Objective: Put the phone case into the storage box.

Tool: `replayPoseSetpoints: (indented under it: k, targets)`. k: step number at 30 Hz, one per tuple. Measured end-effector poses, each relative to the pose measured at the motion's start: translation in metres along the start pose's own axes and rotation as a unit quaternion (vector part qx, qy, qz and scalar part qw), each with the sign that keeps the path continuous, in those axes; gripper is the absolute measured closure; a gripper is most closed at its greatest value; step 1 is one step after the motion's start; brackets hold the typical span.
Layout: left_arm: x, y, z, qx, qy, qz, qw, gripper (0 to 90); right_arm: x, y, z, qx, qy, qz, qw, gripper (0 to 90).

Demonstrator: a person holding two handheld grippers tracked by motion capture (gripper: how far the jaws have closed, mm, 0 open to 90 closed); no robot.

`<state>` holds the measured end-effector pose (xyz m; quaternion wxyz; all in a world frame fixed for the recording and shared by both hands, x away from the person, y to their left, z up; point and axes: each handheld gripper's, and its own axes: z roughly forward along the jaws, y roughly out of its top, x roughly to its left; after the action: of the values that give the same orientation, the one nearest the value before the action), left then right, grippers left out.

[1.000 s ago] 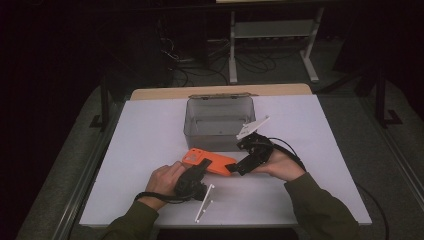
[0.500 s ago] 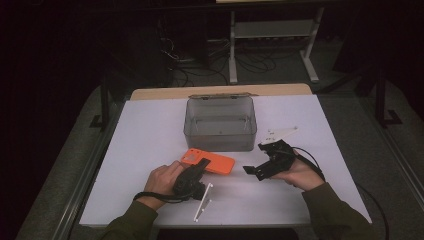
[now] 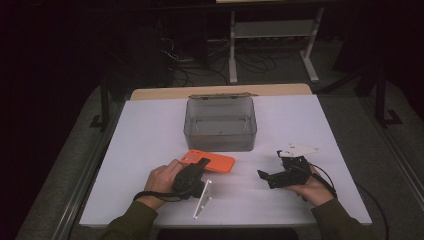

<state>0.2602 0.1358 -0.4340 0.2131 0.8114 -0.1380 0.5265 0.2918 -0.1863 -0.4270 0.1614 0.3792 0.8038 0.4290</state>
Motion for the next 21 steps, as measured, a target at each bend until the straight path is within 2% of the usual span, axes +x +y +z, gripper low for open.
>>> replayPoseSetpoints:
  k: [6, 10, 14, 16, 21]
  targets:
    - [0.006, -0.004, 0.000, -0.002, -0.014, -0.042, 0.9990, 79.5, 0.004, -0.013, -0.001, -0.002, -0.018, -0.003, 0.9998, 0.9]
    - [0.010, -0.007, 0.000, -0.007, -0.024, -0.070, 0.9972, 79.6, 0.005, -0.018, -0.002, -0.005, -0.024, -0.001, 0.9997, 0.9]
    - [0.015, -0.010, 0.000, -0.013, -0.034, -0.110, 0.9933, 79.5, 0.006, -0.020, -0.002, -0.011, -0.026, 0.002, 0.9996, 0.9]
    - [0.017, -0.012, 0.001, -0.018, -0.041, -0.133, 0.9901, 79.5, 0.007, -0.020, -0.001, -0.011, -0.026, 0.001, 0.9996, 0.9]
    - [0.020, -0.016, 0.001, -0.020, -0.056, -0.164, 0.9847, 79.5, 0.007, -0.020, 0.001, -0.009, -0.026, -0.005, 0.9996, 0.9]
